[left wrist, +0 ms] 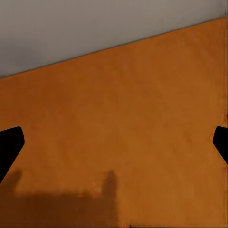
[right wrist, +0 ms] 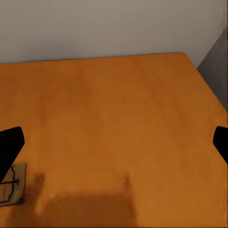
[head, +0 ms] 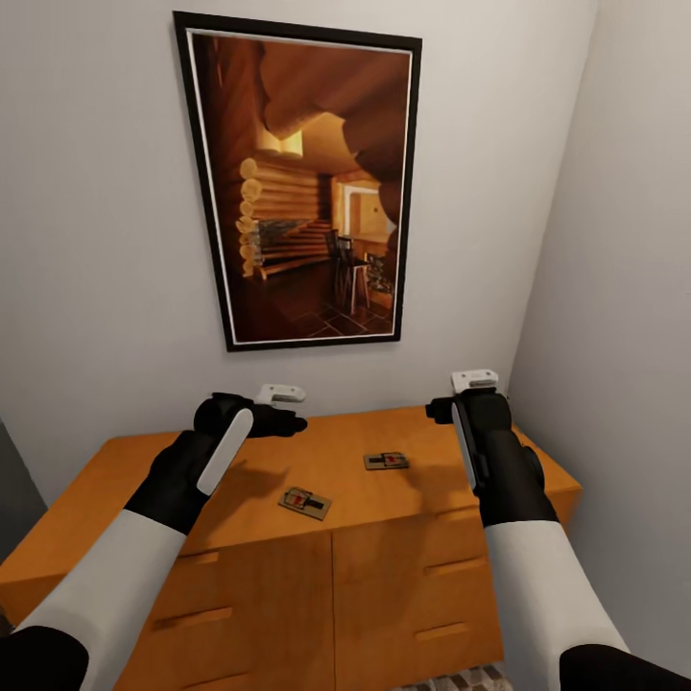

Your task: Take the four mousetraps from the cabinet in the bathroom and place them on the bathroom floor. Make sure all four end up on the same floor surface, and ensure that at least two of them are either under or directly next to the same bathroom sink.

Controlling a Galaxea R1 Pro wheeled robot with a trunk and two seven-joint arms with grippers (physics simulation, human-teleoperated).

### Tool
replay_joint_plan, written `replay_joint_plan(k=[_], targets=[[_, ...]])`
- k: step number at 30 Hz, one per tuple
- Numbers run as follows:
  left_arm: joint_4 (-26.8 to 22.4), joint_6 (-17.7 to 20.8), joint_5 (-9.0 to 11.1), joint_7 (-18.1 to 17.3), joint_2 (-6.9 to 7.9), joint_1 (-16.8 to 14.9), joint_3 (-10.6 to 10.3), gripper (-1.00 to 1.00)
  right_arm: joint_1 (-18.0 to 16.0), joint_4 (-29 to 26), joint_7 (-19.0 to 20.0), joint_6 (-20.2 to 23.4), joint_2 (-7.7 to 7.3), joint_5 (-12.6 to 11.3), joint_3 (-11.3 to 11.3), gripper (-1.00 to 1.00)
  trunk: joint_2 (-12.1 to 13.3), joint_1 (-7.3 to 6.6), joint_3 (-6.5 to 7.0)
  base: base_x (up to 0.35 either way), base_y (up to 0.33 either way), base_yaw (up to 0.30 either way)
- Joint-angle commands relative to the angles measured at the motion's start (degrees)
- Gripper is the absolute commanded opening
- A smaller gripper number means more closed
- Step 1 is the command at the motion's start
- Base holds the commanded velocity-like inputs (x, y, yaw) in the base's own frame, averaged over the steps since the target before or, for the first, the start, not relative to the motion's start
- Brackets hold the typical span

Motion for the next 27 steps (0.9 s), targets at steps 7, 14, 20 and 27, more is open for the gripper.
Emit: replay_joint_plan(k=[7, 14, 20, 27], targets=[[-0.1, 0.1, 0.5, 0.6, -0.13, -0.1, -0.6, 1.0, -0.1, -0.2, -0.3, 0.2, 0.04, 0.0, -0.1, 1.0, 0.0, 0.0, 0.16, 0.0, 0.0, -0.234], [0.0, 0.2, 0.7, 0.5, -0.47, -0.1, -2.5, 1.0, -0.1, -0.2, -0.4, 0.2, 0.06, 0.1, -0.1, 1.0, 0.0, 0.0, 0.39, 0.0, 0.0, -0.23], [1.9, 0.3, 0.9, 0.0, -0.61, -0.1, -5.3, 1.0, -0.1, 0.0, -0.4, 0.2, 0.26, -0.1, 0.0, 1.0, 0.0, 0.0, 0.45, 0.0, 0.0, -0.067], [7.5, 0.7, 0.5, -4.3, -2.04, -0.5, -7.7, 1.0, -0.1, 0.5, -0.2, 0.2, 0.43, -0.3, 0.0, 1.0, 0.0, 0.0, 0.46, 0.0, 0.0, -0.017]])
